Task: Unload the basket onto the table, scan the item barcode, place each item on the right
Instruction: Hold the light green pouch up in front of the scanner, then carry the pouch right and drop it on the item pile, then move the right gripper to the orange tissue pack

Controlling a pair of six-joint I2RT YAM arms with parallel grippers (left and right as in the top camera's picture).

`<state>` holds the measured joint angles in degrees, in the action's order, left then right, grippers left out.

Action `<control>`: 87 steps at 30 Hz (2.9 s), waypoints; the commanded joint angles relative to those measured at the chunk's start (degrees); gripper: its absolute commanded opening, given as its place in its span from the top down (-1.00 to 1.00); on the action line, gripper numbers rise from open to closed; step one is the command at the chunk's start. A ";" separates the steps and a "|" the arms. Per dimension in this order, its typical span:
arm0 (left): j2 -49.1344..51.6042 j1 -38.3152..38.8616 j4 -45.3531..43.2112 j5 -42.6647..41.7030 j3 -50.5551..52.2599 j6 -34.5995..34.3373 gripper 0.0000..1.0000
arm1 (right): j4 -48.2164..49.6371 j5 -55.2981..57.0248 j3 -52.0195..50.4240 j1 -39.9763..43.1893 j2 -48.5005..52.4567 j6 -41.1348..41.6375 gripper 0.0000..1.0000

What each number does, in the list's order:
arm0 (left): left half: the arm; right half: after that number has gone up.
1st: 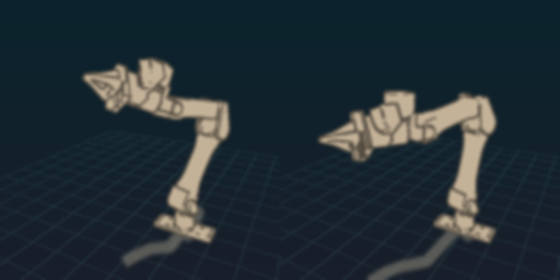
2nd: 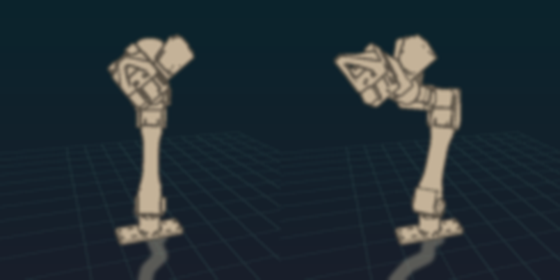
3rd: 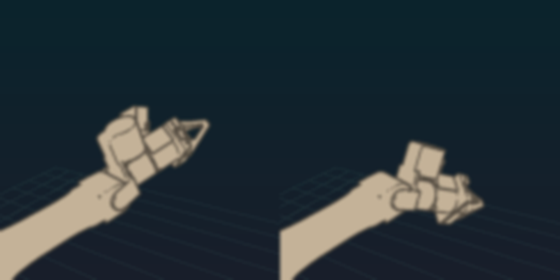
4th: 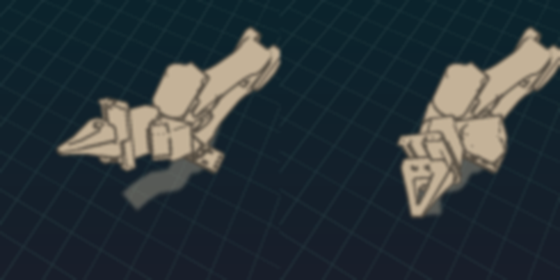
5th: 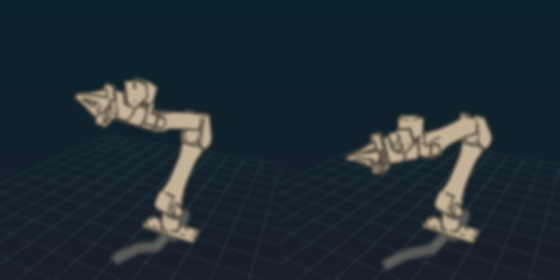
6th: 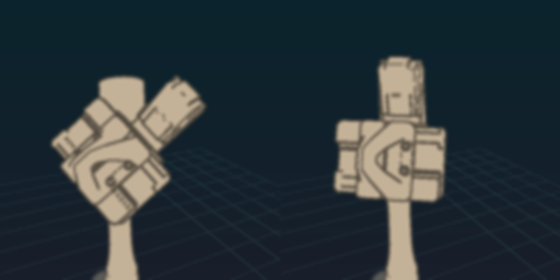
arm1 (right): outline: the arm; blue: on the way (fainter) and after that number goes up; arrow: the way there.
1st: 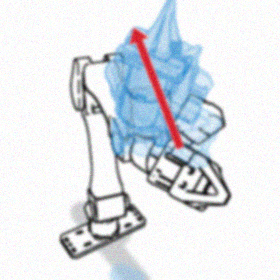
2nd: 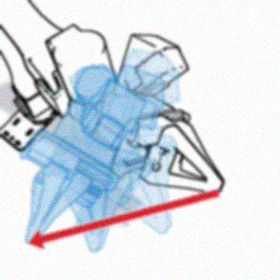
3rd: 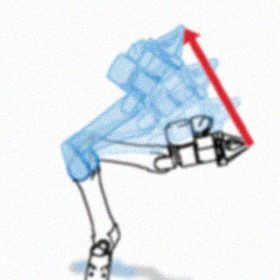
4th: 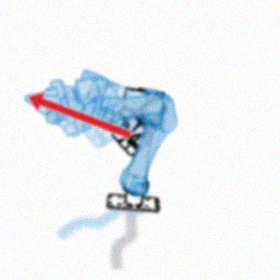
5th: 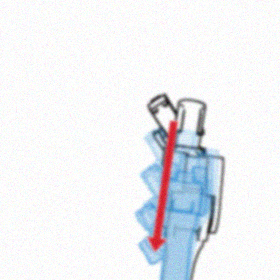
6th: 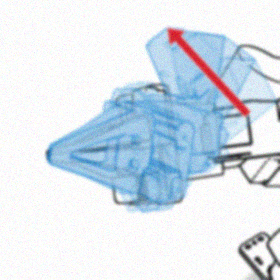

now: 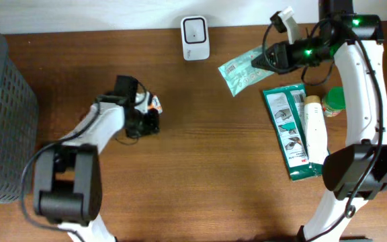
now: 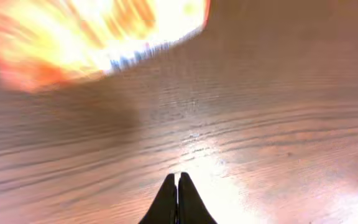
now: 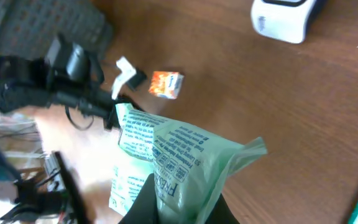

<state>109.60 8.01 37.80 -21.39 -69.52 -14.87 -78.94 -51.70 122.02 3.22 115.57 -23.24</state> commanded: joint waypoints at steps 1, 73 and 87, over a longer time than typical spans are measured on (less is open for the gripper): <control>-10.91 -4.33 1.70 5.20 -4.52 3.04 0.83 | -0.63 -7.02 0.48 0.70 -0.90 -3.34 0.92; -14.80 -10.10 1.97 10.93 -4.52 2.99 -0.98 | 14.43 57.48 -18.78 -0.94 1.62 42.38 0.92; -14.80 -10.05 1.97 10.93 -4.52 2.99 -0.98 | -2.25 32.28 -8.11 -0.22 1.79 26.53 -0.52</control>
<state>95.07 -2.02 39.90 -10.63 -73.78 -12.56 -81.69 -5.28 109.62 6.04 118.39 9.10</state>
